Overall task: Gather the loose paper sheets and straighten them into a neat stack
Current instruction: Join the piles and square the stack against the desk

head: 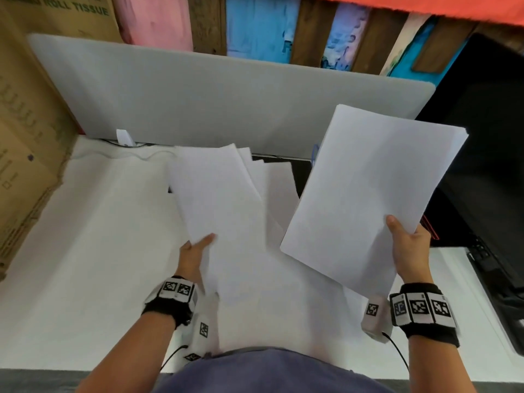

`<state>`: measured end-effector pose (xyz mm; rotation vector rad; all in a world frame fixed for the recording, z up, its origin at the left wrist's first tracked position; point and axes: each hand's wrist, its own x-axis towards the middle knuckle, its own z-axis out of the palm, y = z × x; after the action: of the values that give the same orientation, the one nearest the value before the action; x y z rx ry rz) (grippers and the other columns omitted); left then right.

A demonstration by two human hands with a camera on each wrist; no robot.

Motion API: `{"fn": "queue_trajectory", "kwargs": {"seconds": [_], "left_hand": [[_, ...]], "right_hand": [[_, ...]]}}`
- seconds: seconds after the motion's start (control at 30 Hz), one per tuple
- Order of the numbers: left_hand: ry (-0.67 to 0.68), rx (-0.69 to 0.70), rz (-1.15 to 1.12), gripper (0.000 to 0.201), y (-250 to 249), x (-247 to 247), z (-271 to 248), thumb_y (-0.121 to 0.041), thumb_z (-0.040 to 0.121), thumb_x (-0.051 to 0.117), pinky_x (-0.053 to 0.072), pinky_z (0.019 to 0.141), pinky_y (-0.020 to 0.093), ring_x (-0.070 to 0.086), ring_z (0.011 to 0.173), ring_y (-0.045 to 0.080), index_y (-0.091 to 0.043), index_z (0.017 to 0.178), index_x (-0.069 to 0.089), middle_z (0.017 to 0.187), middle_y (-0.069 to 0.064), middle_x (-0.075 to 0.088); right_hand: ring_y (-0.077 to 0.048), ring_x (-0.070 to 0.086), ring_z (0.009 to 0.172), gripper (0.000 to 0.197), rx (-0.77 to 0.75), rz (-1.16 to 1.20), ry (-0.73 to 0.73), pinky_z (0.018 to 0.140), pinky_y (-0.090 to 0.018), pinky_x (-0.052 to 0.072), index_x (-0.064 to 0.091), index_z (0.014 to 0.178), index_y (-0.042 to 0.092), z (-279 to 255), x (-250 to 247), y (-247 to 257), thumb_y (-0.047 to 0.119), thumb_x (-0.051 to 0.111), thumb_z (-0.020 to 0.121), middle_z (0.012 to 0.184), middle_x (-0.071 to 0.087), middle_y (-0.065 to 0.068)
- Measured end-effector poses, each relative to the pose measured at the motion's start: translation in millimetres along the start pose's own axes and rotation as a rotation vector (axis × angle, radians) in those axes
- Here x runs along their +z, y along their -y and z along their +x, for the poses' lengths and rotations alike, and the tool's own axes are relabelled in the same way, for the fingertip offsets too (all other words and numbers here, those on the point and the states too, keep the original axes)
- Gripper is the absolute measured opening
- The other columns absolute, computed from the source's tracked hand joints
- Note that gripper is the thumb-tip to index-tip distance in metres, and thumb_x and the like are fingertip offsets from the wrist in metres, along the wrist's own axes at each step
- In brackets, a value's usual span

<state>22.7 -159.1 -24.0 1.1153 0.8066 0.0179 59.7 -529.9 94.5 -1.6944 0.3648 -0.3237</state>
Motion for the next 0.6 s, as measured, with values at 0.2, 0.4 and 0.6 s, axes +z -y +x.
{"fn": "queue_trajectory", "kwargs": {"seconds": [0.2, 0.4, 0.6], "left_hand": [[-0.055, 0.147, 0.557, 0.007, 15, 31, -8, 0.005, 0.08, 0.056, 0.045, 0.063, 0.026, 0.059, 0.086, 0.025, 0.003, 0.084, 0.061, 0.078, 0.011, 0.063], [-0.084, 0.468, 0.608, 0.023, -60, -26, 5, 0.002, 0.086, 0.055, 0.046, 0.066, 0.023, 0.065, 0.093, 0.028, 0.013, 0.106, 0.059, 0.107, 0.03, 0.063], [0.082, 0.551, 0.325, 0.016, -116, -49, -23, 0.0, 0.087, 0.056, 0.049, 0.072, 0.022, 0.067, 0.068, -0.002, -0.01, 0.096, 0.064, 0.084, -0.003, 0.071]], "right_hand": [[-0.002, 0.053, 0.073, 0.021, -0.02, -0.024, 0.031, 0.059, -0.016, 0.042, 0.057, 0.111, 0.009, -6, 14, 7, 0.011, 0.055, 0.091, 0.084, 0.058, 0.004], [-0.021, 0.058, 0.081, 0.029, -0.037, -0.106, 0.006, 0.067, -0.025, 0.044, 0.058, 0.118, 0.002, -1, 8, 4, 0.013, 0.055, 0.091, 0.097, 0.06, -0.007], [-0.031, 0.06, 0.093, 0.029, 0.018, -0.164, -0.061, 0.083, -0.04, 0.049, 0.06, 0.115, 0.001, 6, 17, -6, 0.016, 0.058, 0.089, 0.101, 0.063, -0.015]]}}
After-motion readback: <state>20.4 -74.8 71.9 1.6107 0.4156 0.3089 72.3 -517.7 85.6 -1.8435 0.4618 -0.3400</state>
